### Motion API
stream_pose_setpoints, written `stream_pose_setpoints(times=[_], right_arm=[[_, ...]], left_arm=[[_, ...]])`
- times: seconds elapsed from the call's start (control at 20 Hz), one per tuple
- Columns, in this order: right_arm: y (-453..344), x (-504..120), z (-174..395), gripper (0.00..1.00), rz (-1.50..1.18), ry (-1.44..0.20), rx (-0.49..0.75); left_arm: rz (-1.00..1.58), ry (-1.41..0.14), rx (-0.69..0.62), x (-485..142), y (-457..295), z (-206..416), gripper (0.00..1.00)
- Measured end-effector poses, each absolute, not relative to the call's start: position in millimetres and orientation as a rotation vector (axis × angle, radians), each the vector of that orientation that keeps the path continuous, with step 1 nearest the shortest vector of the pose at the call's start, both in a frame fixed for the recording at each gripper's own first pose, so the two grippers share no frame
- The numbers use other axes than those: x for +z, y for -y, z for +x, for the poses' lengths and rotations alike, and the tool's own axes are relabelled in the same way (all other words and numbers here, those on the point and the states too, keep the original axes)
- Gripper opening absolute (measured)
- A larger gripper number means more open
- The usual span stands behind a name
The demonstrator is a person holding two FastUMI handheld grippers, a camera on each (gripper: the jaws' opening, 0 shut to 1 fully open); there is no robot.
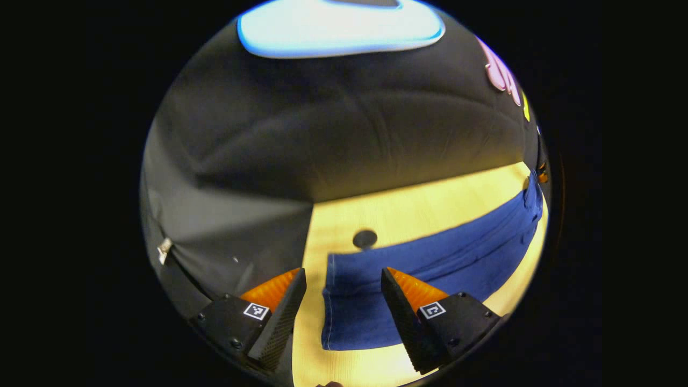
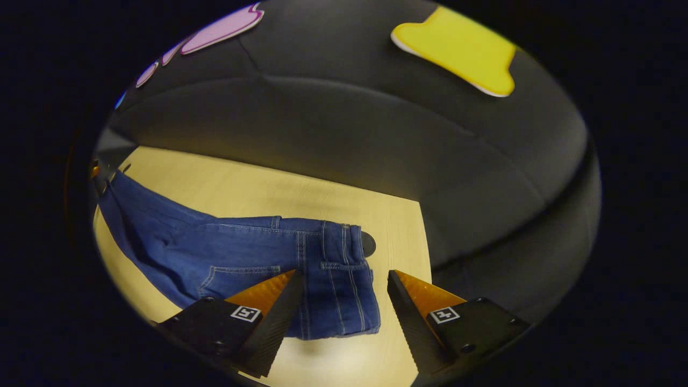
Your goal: Grasp the waist and the cuffs of the jeans and fold them to make the two legs overlap; first hold the waist and fold one-third of the jeans toward the cuffs, then hold the cuffs and fold the remaining one-third in the same direction to finish folding.
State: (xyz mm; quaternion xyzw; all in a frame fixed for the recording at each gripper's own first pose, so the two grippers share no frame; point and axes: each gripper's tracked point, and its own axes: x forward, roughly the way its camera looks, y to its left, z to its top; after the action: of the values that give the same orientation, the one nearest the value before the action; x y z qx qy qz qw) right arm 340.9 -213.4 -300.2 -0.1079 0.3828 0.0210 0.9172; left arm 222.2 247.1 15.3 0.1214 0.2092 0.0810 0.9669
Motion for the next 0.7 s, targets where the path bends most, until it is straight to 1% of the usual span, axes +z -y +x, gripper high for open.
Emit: stream_pose_setpoints(times=[0.15, 0.25, 0.3, 0.35, 0.45, 0.55, 0.7], right_arm=[[207, -268, 323, 0.98, -0.091, -0.635, -0.053], [207, -261, 309, 0.97, -0.029, -0.59, -0.101], [210, -266, 304, 0.95, -0.011, -0.592, -0.121], [211, -275, 299, 0.97, 0.01, -0.608, -0.139], [214, -288, 292, 0.97, 0.074, -0.616, -0.181], [224, -301, 287, 0.97, 0.142, -0.611, -0.256], [247, -326, 282, 0.98, 0.254, -0.621, -0.362]], left_arm=[[0.206, -0.328, 0.141, 39, -239, 192, 0.83], [0.206, -0.289, 0.118, 50, -245, 169, 0.82], [0.209, -0.278, 0.114, 49, -243, 168, 0.82], [0.211, -0.267, 0.111, 52, -240, 158, 0.82], [0.21, -0.248, 0.108, 58, -236, 134, 0.82], [0.212, -0.235, 0.114, 61, -233, 116, 0.82], [0.257, -0.269, 0.056, 54, -205, 95, 0.82]])
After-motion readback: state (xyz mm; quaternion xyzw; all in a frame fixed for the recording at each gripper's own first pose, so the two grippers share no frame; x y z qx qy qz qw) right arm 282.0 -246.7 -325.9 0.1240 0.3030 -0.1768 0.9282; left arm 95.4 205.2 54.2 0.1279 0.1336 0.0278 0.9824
